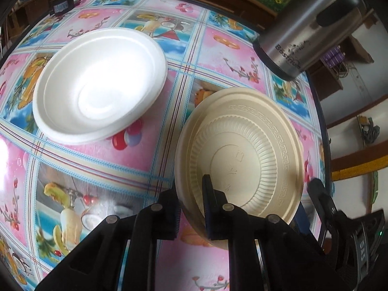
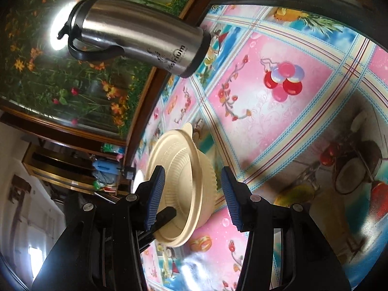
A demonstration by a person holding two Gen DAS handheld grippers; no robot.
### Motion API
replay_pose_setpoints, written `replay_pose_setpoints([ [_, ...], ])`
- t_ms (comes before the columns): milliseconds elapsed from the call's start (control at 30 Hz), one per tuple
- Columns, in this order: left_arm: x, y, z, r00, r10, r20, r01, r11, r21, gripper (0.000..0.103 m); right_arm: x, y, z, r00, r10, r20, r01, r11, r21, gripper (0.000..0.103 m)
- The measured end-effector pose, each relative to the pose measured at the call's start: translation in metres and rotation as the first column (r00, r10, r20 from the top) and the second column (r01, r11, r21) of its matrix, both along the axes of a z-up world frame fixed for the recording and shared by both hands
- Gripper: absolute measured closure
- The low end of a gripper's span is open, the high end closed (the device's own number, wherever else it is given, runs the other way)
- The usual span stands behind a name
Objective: Organize plates and bowls
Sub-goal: 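Lift the tan ribbed bowl off the table with the left gripper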
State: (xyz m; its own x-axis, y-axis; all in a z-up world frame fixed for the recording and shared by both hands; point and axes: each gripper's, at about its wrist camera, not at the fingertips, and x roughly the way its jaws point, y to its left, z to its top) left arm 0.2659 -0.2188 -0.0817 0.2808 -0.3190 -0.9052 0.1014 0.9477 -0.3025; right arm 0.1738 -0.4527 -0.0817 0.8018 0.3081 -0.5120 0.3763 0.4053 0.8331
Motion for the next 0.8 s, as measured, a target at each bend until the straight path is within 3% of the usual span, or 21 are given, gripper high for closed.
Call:
replay_pose_setpoints([
  [133,-0.007,0.000,0.001,1.000,-0.014,0.025,0.013,1.000,0.026,0.088,0.003,0.003,-0.001,0.999,0.001,-0.033,-0.003,0.999,-0.043,0.056],
  [233,-0.010,0.000,0.001,0.999,-0.018,0.032,0.017,0.999,0.035,0.089,0.004,0.004,0.000,0.999,-0.006,-0.052,0.002,0.997,-0.081,0.074],
  [367,-0.012,0.001,0.002,0.999,-0.022,0.029,0.021,0.999,0.025,0.088,0.007,0.006,-0.001,0.998,0.009,-0.055,-0.014,0.996,-0.086,0.088],
  [800,-0.018,0.015,0.004,0.999,-0.019,0.046,0.017,0.999,0.035,0.088,0.010,0.020,0.000,0.998,0.052,-0.041,-0.056,0.994,-0.091,0.092],
])
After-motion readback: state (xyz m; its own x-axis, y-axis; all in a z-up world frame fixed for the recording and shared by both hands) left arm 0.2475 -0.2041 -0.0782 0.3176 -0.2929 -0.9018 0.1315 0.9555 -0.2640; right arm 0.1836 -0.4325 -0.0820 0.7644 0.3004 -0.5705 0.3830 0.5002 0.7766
